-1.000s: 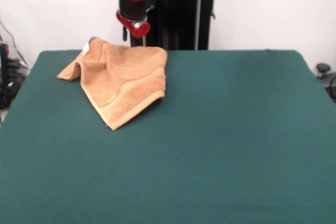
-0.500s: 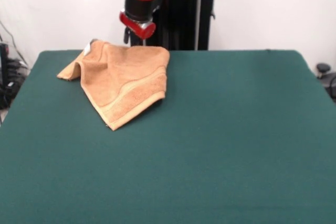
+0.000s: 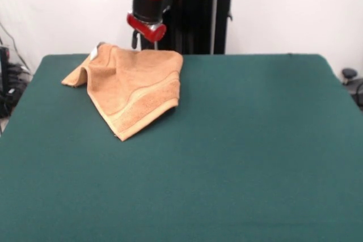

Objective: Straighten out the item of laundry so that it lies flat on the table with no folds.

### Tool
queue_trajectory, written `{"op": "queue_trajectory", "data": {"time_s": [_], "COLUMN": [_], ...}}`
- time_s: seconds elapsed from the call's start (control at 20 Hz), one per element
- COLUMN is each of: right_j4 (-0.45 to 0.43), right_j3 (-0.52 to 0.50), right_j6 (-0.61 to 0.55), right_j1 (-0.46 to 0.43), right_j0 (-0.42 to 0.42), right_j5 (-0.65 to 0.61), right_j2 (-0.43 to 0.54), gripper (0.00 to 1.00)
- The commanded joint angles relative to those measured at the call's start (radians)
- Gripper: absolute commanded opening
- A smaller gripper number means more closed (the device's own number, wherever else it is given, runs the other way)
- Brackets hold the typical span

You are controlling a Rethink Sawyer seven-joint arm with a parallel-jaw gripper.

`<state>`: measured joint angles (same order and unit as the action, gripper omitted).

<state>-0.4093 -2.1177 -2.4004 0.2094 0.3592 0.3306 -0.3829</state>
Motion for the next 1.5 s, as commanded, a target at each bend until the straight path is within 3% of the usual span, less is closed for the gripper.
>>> {"op": "queue_trajectory", "data": {"time_s": [0.05,0.2,0.25,0.3,0.4,0.7,0.9,1.0,1.2,1.5], "right_j4": [0.086,0.106,0.116,0.142,0.135,0.030,0.019,0.012,-0.001,0.002], "right_j3": [0.154,0.143,0.134,0.126,0.091,0.010,-0.012,-0.018,-0.046,-0.087], "right_j6": [-0.117,-0.112,-0.103,-0.076,-0.044,0.044,0.102,0.083,-0.001,-0.026], "right_j1": [-0.120,-0.127,-0.110,-0.081,0.019,0.348,0.488,0.506,0.493,0.523], "right_j0": [-0.045,-0.060,-0.085,-0.146,-0.175,-0.082,-0.031,-0.006,0.063,0.127], "right_j5": [0.342,0.436,0.384,0.255,-0.008,-0.402,-0.585,-0.583,-0.443,-0.408], "right_j2": [0.081,0.063,0.041,-0.010,-0.030,0.055,0.108,0.139,0.214,0.303], "gripper": [1.00,1.00,1.00,1.00,1.00,1.00,1.00,1.00,1.00,1.00]}}
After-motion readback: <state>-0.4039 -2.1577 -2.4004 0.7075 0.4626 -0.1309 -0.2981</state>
